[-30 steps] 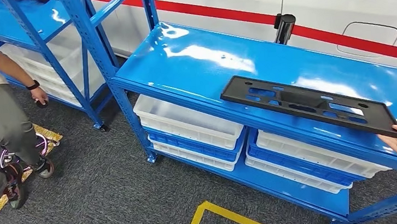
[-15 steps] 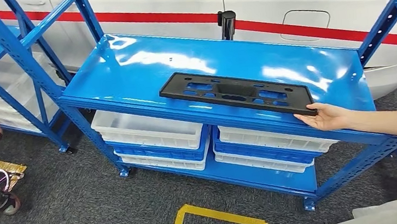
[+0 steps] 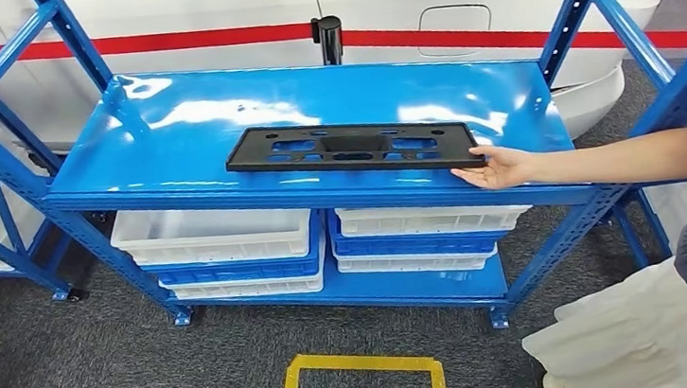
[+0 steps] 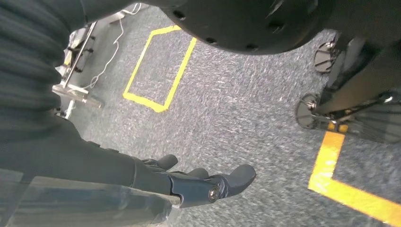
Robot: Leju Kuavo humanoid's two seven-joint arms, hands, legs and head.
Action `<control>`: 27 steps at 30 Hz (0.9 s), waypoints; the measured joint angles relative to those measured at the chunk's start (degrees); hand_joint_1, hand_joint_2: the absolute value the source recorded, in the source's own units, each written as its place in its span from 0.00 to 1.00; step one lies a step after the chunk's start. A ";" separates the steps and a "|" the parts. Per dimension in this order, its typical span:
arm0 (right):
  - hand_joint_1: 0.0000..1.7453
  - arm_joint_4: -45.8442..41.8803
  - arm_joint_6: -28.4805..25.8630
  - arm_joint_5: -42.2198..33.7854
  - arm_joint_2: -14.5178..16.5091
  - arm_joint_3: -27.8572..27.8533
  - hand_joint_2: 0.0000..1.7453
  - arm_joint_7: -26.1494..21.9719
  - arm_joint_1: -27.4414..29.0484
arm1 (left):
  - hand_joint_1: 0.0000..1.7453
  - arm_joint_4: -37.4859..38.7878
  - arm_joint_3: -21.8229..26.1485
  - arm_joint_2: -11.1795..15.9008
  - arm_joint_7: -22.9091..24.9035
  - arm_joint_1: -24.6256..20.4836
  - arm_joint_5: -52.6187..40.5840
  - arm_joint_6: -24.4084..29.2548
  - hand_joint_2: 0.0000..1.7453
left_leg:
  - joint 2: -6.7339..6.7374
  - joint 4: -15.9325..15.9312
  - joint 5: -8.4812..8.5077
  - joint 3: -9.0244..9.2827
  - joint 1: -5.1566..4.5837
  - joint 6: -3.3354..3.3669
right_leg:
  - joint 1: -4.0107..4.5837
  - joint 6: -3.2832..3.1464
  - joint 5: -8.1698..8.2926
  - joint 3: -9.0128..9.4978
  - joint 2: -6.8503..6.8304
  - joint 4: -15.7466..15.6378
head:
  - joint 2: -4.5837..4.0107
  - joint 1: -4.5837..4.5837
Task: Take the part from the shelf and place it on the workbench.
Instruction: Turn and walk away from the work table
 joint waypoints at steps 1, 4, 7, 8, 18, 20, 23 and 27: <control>0.00 -0.04 -0.01 0.06 -0.08 -0.02 1.00 0.01 -0.09 | 0.00 -0.01 0.01 0.02 -0.01 0.01 -0.01 -0.01 0.00 | 0.50 0.48 -0.38 -0.25 -0.07 -0.57 | -0.03 0.14 0.77 2.04 -1.14 -3.27 | 0.00 0.09; 0.00 -0.19 -0.15 0.28 0.00 -0.07 1.00 -0.01 -0.16 | 0.00 -0.03 0.04 0.08 -0.01 -0.10 -0.07 0.01 0.00 | 1.64 1.36 -1.33 -0.46 -0.20 -1.93 | 0.28 -1.41 1.15 3.76 -1.73 -5.77 | 0.00 -0.35; 0.00 -0.17 -0.27 0.59 0.18 -0.09 1.00 0.03 0.02 | 0.00 -0.03 0.04 -0.03 -0.01 -0.19 -0.11 0.01 0.00 | 0.39 1.98 -2.53 -0.54 0.35 -2.49 | 0.30 -2.69 1.35 3.68 -0.71 -5.70 | 0.00 -0.70; 0.00 -0.17 -0.27 0.69 0.26 -0.09 1.00 0.06 0.01 | 0.00 -0.02 0.04 -0.02 -0.01 -0.11 -0.13 0.01 0.00 | -0.56 2.15 -2.69 -0.71 0.42 -1.85 | 0.48 -2.85 1.43 3.75 -0.44 -5.68 | 0.00 -0.75; 0.00 -0.17 -0.36 1.29 0.56 -0.09 1.00 0.23 0.07 | 0.00 -0.01 0.06 -0.08 0.05 -0.02 -0.53 0.01 0.00 | -1.57 1.99 -1.15 -1.04 0.49 1.28 | 1.70 -3.50 1.53 3.46 0.52 -5.63 | 0.00 -0.82; 0.00 -0.17 -0.36 1.30 0.56 -0.09 1.00 0.25 0.07 | 0.00 -0.01 0.06 -0.10 0.07 -0.02 -0.54 0.01 0.00 | -1.57 1.96 -1.09 -1.06 0.51 0.98 | 1.76 -3.51 1.53 3.43 0.52 -5.62 | 0.00 -0.82; 0.00 -0.17 -0.36 1.32 0.56 -0.09 1.00 0.26 0.07 | 0.00 -0.01 0.06 -0.13 0.07 -0.02 -0.57 0.00 0.00 | -1.57 1.88 -1.03 -1.09 0.56 -0.16 | 1.82 -3.52 1.54 3.35 0.52 -5.60 | 0.00 -0.81; 0.00 -0.17 -0.38 1.39 0.56 -0.09 1.00 0.28 0.07 | 0.00 -0.01 0.06 -0.18 0.09 -0.02 -0.66 -0.02 0.00 | -1.57 1.74 -0.92 -1.15 0.67 -2.13 | 1.86 -3.54 1.55 3.24 0.52 -5.58 | 0.00 -0.80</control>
